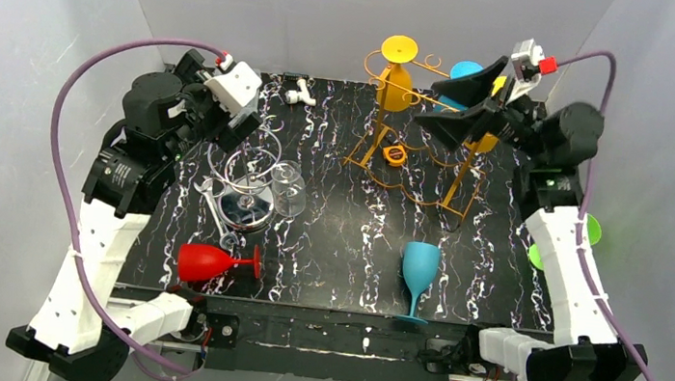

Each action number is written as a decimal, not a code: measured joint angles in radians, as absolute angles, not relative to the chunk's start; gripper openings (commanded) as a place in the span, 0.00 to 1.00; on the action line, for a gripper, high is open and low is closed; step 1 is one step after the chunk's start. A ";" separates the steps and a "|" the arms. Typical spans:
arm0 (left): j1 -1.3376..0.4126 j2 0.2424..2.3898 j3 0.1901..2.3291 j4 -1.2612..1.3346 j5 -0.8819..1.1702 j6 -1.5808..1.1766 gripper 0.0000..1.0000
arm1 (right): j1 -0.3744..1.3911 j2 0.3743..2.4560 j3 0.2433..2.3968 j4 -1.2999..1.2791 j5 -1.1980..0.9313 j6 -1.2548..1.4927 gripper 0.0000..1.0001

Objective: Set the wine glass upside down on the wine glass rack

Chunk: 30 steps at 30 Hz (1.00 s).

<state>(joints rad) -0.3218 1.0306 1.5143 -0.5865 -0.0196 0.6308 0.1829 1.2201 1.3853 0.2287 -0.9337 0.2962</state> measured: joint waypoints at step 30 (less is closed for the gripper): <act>-0.322 0.971 1.573 -0.681 0.020 0.524 0.98 | 0.596 1.039 0.931 -0.841 0.111 0.350 0.98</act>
<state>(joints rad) -0.3218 0.9710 1.5734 -0.6807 0.0196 0.5236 0.5961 1.0393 0.9310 -0.8406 0.1108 0.3504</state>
